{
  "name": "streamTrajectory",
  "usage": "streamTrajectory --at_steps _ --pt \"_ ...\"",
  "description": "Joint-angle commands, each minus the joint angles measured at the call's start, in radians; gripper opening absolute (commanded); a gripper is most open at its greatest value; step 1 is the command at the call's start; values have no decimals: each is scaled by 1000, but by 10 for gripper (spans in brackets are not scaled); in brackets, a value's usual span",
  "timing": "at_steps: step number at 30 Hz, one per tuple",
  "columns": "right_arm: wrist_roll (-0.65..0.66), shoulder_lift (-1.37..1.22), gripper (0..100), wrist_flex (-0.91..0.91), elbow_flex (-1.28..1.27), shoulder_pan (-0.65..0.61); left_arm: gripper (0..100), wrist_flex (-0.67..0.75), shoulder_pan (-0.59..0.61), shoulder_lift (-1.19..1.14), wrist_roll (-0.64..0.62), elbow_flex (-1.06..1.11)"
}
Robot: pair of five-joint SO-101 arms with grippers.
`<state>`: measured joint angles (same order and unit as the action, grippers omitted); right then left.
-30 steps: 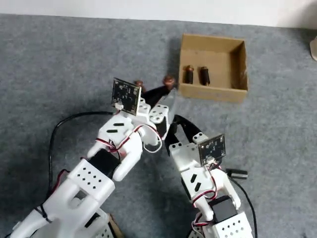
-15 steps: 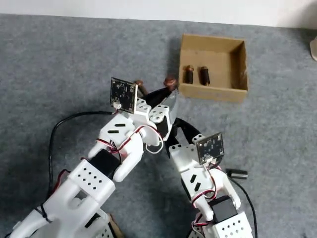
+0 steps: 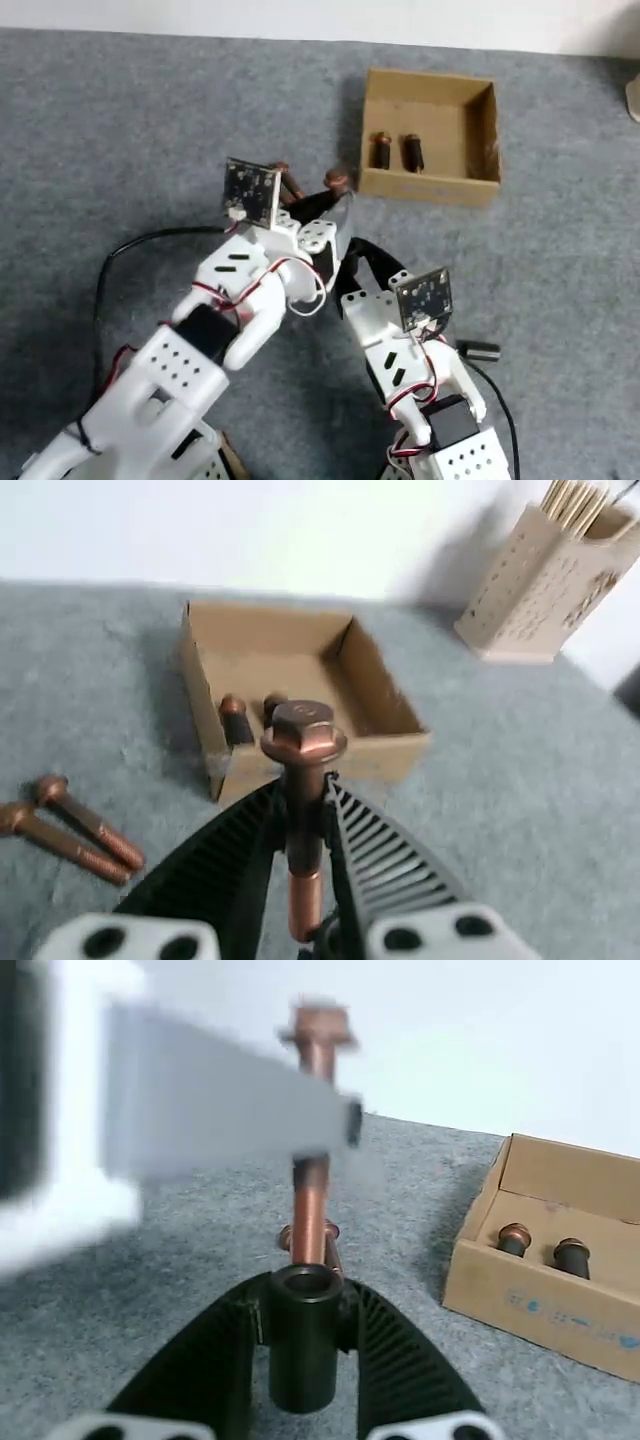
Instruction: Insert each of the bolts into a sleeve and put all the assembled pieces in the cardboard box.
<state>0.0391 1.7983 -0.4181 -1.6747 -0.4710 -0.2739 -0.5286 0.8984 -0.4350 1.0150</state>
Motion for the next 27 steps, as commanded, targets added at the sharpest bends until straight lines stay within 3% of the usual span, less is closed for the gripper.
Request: streamTrajectory --at_steps 1,9,24,27 --pt "-11 -1 3 1 -145 -8 4 0 -36 117 -6 -77" --pt "-11 -1 3 1 -145 -8 4 -11 -101 216 -2 -4" --pt "-11 5 3 1 -145 -8 4 38 -56 214 3 108" --pt "-11 7 3 1 -145 -8 4 40 -56 214 51 111"
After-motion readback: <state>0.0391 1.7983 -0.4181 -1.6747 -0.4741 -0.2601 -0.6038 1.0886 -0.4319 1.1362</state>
